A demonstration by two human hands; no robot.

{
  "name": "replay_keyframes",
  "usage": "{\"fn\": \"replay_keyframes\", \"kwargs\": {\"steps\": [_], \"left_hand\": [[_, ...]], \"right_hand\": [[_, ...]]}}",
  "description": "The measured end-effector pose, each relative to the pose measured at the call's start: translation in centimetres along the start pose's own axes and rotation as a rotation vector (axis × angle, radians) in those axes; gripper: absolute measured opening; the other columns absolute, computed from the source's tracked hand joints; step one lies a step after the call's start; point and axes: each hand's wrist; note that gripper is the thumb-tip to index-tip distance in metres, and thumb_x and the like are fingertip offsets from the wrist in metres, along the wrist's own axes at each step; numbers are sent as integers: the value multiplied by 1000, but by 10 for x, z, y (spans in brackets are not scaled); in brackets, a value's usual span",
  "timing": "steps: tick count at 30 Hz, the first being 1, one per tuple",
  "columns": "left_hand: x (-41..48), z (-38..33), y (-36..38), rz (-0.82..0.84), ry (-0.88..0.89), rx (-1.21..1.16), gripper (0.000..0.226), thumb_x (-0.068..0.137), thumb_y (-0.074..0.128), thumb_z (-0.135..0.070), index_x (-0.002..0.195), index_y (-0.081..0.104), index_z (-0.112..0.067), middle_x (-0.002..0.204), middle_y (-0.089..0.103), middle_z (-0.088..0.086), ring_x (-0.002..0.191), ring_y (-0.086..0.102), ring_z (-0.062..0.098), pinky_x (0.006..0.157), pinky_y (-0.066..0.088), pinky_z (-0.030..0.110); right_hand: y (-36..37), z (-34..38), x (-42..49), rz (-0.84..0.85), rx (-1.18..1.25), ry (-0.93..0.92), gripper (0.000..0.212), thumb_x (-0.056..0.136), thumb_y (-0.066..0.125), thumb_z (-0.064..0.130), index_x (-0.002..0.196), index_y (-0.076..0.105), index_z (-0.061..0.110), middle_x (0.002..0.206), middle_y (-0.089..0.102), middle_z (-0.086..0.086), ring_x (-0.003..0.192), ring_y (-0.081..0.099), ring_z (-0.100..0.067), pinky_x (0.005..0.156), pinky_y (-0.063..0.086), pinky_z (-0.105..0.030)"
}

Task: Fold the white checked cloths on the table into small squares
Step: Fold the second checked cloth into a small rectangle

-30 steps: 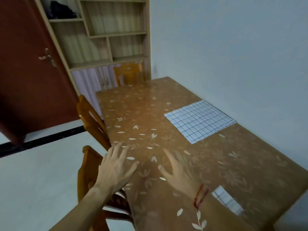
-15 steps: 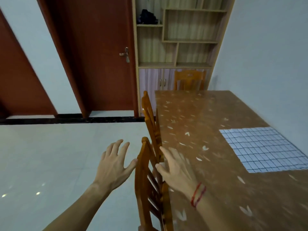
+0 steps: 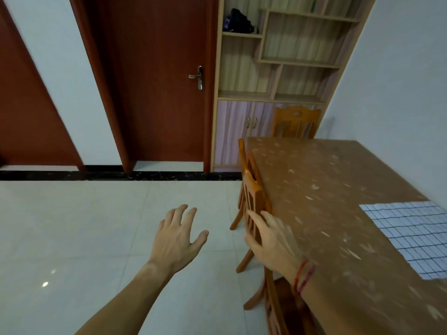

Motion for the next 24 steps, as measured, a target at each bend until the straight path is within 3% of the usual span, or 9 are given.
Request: {"fn": "replay_keyframes", "kwargs": {"steps": [9,13,17,21,24], "left_hand": [[63,54,3,17,29,-4,69,85,31,-65,135,48,-20,142,46,4,128,43,25,99,42,42],[101,61,12,32,49,-17,73,84,28,-66,137,46,-20,143,44,3,130,40,24,101,40,41],[148,62,29,36,71,-30,72,84,29,-67,137,46,-21,144,43,3,131,39,24,102,40,41],[210,50,49,52,101,-44,73,84,30,-68,139,43,-23,146,41,1,133,36,22,105,37,39],[263,32,66,90,147,-52,68,87,39,-64,141,40,-23,149,37,1,135,32,21,107,34,38]], "right_hand": [[17,23,76,-52,-56,31,57,96,37,55,148,30,33,136,46,5,119,46,-14,101,37,-32],[22,17,112,-72,-39,49,57,95,40,54,147,34,31,145,41,3,120,48,-15,102,38,-34],[25,3,151,-99,-16,37,56,95,42,50,146,36,30,151,35,4,124,47,-15,105,40,-37],[21,-28,204,-118,26,91,52,97,43,48,146,33,32,136,46,7,116,49,-11,106,39,-35],[22,-65,245,-136,61,160,53,97,38,53,146,31,33,138,47,6,122,48,-14,105,37,-36]]}}
Point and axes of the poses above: each hand's wrist, its own x-axis towards the middle knuckle, its own y-axis out of the palm, z = x × y
